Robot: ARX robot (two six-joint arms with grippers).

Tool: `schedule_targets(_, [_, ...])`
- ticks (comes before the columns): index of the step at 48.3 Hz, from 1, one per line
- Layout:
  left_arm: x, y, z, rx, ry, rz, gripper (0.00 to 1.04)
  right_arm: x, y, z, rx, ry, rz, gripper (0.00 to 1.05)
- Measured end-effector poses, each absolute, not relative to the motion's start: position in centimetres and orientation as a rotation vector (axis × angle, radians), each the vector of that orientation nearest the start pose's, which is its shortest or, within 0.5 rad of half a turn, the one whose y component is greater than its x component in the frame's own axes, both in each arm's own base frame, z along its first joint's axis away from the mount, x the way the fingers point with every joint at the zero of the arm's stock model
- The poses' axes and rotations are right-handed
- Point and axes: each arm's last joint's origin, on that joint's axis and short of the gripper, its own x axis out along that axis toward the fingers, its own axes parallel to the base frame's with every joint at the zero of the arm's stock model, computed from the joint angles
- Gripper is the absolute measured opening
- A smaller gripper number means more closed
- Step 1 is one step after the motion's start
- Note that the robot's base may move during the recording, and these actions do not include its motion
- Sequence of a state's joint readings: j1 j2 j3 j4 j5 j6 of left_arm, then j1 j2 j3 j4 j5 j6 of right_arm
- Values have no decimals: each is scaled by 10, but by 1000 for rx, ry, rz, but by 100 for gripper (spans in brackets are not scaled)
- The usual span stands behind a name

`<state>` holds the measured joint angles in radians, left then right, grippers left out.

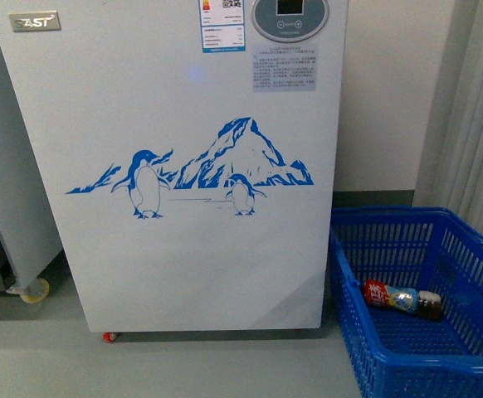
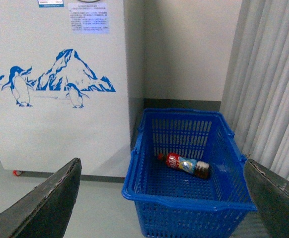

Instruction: Put drink in fridge

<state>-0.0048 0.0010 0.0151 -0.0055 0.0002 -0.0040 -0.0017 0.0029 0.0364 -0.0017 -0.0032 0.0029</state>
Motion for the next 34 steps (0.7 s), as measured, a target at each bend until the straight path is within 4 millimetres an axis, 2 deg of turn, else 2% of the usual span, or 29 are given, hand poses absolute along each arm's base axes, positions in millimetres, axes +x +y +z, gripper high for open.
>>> schedule_targets(34, [97, 0, 168, -4, -9, -5, 97, 96, 0, 176, 3, -32, 2, 98])
